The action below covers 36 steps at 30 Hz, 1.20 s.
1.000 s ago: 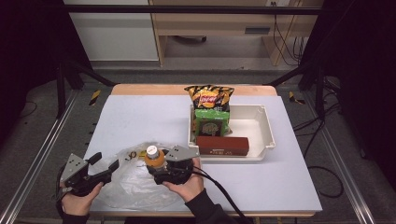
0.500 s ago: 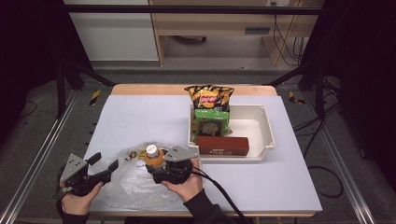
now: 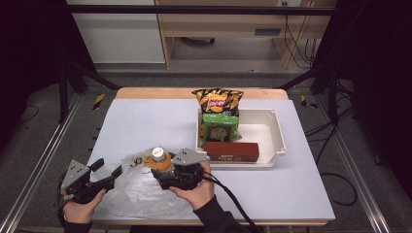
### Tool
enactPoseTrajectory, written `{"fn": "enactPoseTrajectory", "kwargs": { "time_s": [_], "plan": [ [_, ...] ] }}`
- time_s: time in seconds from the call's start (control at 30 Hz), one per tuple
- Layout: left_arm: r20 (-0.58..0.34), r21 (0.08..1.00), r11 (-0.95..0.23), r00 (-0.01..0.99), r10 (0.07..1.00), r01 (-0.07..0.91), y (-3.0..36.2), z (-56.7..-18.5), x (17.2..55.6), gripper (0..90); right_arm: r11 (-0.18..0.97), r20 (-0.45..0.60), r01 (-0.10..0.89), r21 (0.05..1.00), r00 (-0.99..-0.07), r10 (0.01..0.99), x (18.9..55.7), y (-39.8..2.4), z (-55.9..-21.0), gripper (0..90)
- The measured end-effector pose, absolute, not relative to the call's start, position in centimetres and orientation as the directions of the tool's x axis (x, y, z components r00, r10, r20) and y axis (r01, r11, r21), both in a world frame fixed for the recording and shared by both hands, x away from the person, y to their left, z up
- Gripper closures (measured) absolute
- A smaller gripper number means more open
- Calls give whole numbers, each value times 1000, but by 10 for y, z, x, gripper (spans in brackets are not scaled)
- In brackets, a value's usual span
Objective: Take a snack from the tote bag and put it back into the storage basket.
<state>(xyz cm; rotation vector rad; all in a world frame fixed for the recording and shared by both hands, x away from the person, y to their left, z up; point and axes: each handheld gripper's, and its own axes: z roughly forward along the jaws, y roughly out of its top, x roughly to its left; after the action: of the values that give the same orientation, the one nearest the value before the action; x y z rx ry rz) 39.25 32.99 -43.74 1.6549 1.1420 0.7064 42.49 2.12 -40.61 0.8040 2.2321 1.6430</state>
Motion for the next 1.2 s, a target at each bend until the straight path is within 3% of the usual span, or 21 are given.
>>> {"fn": "enactPoseTrajectory", "kwargs": {
  "time_s": [0.7,1.2],
  "plan": [
    [-61,931,-88,391,918,353,329,-437,392,247,167,100,232,958,-819,565,421,4,-340,308],
    [-60,934,-87,392,918,346,329,-435,391,247,149,72,226,963,-744,665,439,-42,-323,308]
  ]
}}
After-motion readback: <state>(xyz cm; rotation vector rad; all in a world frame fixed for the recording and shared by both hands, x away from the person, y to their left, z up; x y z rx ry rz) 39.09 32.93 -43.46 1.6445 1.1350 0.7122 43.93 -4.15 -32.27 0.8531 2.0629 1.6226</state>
